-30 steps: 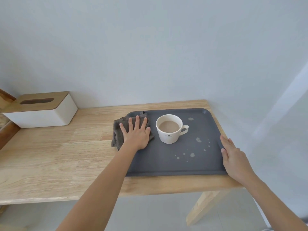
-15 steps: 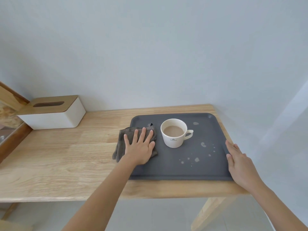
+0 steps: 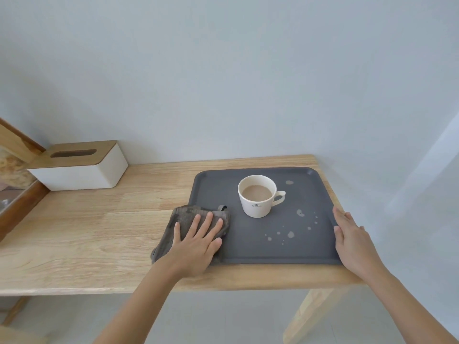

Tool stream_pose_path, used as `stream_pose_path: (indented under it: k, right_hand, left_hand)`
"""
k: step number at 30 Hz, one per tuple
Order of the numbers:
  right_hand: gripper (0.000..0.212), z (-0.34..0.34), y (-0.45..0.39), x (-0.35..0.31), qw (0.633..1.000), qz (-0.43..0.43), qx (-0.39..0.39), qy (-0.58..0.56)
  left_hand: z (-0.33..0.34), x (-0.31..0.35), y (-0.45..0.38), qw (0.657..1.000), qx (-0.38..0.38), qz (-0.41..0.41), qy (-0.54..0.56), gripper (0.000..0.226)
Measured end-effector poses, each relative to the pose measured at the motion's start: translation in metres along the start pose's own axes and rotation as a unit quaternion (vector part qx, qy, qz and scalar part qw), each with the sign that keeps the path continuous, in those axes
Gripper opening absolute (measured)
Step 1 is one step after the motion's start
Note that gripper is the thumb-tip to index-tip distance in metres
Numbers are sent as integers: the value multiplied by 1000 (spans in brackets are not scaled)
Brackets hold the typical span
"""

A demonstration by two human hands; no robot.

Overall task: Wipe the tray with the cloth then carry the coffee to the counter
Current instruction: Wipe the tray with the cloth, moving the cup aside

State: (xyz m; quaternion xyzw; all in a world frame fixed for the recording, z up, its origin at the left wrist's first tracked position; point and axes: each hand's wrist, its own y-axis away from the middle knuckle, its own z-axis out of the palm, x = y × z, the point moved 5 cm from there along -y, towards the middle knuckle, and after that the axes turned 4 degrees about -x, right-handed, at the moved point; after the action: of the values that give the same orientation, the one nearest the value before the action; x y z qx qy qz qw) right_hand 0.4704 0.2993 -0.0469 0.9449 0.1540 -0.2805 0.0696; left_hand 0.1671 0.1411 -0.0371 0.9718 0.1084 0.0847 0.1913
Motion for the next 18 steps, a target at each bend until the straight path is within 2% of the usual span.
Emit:
stream_pose_path:
  k: [5, 7, 8, 11, 14, 16, 18]
  right_hand:
    - [50, 1, -3, 3, 998, 10, -32, 58]
    - [49, -1, -4, -2, 991, 19, -35, 130]
    - [50, -5, -5, -9, 989, 8, -20, 147]
    - [66, -15, -8, -50, 994, -79, 24, 76]
    - [81, -12, -17, -92, 990, -125, -29, -66]
    - [85, -4, -27, -110, 983, -118, -73, -124]
    - [81, 3, -38, -119, 980, -117, -83, -136]
  left_hand:
    - [2, 5, 22, 997, -72, -2, 34, 59]
    - [-10, 8, 19, 994, -80, 4, 77, 76]
    - [-22, 12, 16, 993, -55, 19, 104, 87]
    - [-63, 27, -2, 970, 57, 70, 228, 107]
    - [-71, 29, -37, 926, 89, 59, 362, 114]
    - [-65, 28, -57, 910, 97, 55, 398, 113]
    - [-60, 27, -69, 898, 114, 66, 420, 100]
